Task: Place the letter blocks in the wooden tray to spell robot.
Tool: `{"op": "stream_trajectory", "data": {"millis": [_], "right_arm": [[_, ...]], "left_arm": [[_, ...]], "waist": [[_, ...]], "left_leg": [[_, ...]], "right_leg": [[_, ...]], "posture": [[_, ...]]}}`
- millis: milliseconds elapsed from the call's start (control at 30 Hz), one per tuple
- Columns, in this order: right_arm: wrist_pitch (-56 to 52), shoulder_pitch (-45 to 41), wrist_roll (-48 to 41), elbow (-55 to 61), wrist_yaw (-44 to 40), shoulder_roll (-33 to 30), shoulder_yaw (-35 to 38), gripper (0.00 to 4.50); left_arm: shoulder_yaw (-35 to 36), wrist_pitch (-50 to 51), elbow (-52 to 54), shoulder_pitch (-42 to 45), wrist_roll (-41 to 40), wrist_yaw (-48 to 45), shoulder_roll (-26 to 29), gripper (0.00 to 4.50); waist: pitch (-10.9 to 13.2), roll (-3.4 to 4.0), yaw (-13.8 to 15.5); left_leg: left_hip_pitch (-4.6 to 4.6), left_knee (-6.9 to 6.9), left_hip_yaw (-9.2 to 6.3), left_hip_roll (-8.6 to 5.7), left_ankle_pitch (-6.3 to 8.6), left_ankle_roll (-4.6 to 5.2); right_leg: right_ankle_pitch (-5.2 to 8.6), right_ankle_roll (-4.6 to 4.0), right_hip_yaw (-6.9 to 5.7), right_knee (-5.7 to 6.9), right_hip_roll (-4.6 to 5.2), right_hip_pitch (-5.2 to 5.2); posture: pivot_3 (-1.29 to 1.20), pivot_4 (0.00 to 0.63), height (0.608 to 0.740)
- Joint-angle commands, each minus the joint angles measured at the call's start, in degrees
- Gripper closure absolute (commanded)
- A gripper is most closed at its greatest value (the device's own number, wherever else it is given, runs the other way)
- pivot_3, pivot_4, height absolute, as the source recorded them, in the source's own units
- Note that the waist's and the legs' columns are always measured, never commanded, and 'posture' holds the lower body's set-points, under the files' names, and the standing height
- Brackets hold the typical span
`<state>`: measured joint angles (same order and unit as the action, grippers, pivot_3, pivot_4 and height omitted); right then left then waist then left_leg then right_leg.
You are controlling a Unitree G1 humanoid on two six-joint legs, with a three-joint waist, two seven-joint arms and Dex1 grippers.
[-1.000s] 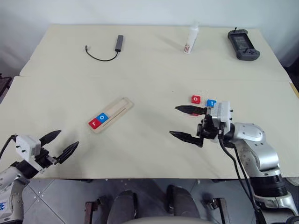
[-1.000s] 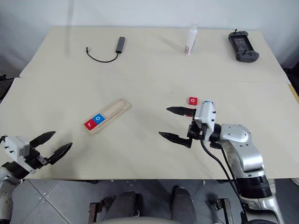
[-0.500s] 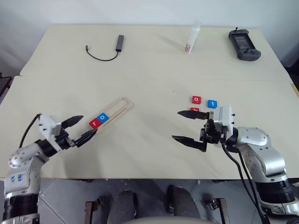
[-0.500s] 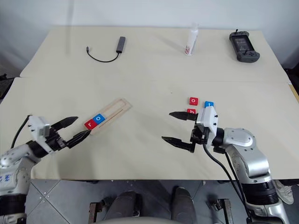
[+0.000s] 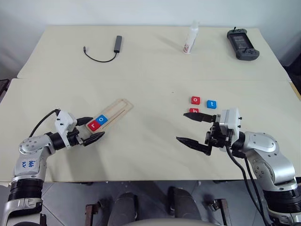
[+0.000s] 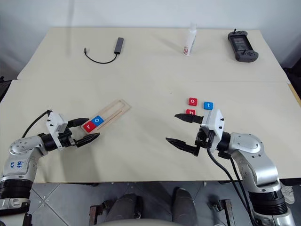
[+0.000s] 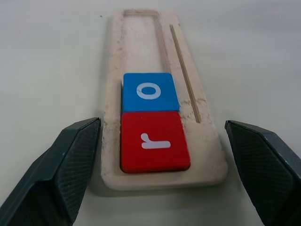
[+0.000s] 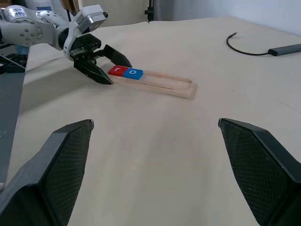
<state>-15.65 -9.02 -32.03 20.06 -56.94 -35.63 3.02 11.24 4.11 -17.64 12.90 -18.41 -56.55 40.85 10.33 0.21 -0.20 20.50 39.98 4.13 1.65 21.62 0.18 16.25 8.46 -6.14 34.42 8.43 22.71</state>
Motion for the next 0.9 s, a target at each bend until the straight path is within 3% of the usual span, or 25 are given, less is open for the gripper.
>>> {"op": "stream_trajectory", "data": {"millis": [33, 67, 300, 500, 767, 900], "right_arm": [[0.1, 0.4, -1.0, 2.2, 0.7, -0.2, 1.8, 0.0], [0.1, 0.5, -1.0, 2.2, 0.8, -0.3, 1.8, 0.0], [0.5, 2.5, -0.8, 2.3, 1.2, -1.8, 4.3, 0.0], [1.2, 9.9, -0.3, 3.0, 1.5, -4.4, 10.9, 0.0], [2.7, 23.4, 0.2, 5.3, 2.5, -4.4, 20.5, 0.0], [3.2, 28.6, -0.4, 7.0, 3.7, -3.2, 23.6, 0.0]], "left_arm": [[-2.0, -0.1, -2.2, -1.9, 2.5, -0.3, 0.2, 0.91], [-2.0, -0.5, -2.3, -1.8, 2.2, -0.4, -0.2, 1.11], [-3.2, -5.1, 2.0, 1.0, -1.2, -4.7, -3.5, 1.11], [-13.1, -6.4, 6.4, 8.6, 2.4, -10.5, -5.9, 1.11], [-24.6, -8.2, -2.1, 20.6, 8.9, -16.8, -11.3, 1.11], [-26.4, -10.5, -5.9, 24.1, 11.4, -16.5, -13.5, 1.11]], "waist": [[0.0, 0.0, 0.0], [0.0, 0.0, 0.1], [0.0, 0.0, 0.8], [0.0, -0.02, 2.1], [0.0, -0.02, 1.6], [0.0, -0.03, 1.5]], "left_leg": [[-0.01, 0.0, 0.0, 0.0, 0.0, 0.0], [-0.02, 0.0, 0.0, 0.0, 0.0, 0.0], [-0.01, 0.03, -0.01, -0.02, 0.01, 0.01], [0.09, 0.09, -0.04, -0.05, 0.02, 0.04], [0.07, 0.07, 0.02, -0.05, 0.02, 0.04], [0.06, 0.08, 0.05, -0.05, 0.02, 0.04]], "right_leg": [[0.0, 0.0, 0.0, 0.0, 0.0, 0.0], [0.0, 0.0, 0.01, 0.0, 0.0, -0.02], [0.0, 0.0, 0.01, 0.01, 0.03, -0.04], [0.0, 0.0, -0.03, -0.02, 0.03, -0.03], [-0.01, 0.01, -0.03, -0.05, -0.02, -0.03], [-0.01, 0.03, 0.0, -0.07, -0.02, -0.04]], "posture": [[0.0, 0.15, 0.74], [0.0, 0.15, 0.74], [0.0, 0.15, 0.74], [0.0, 0.15, 0.74], [0.0, 0.15, 0.74], [0.0, 0.15, 0.74]]}}
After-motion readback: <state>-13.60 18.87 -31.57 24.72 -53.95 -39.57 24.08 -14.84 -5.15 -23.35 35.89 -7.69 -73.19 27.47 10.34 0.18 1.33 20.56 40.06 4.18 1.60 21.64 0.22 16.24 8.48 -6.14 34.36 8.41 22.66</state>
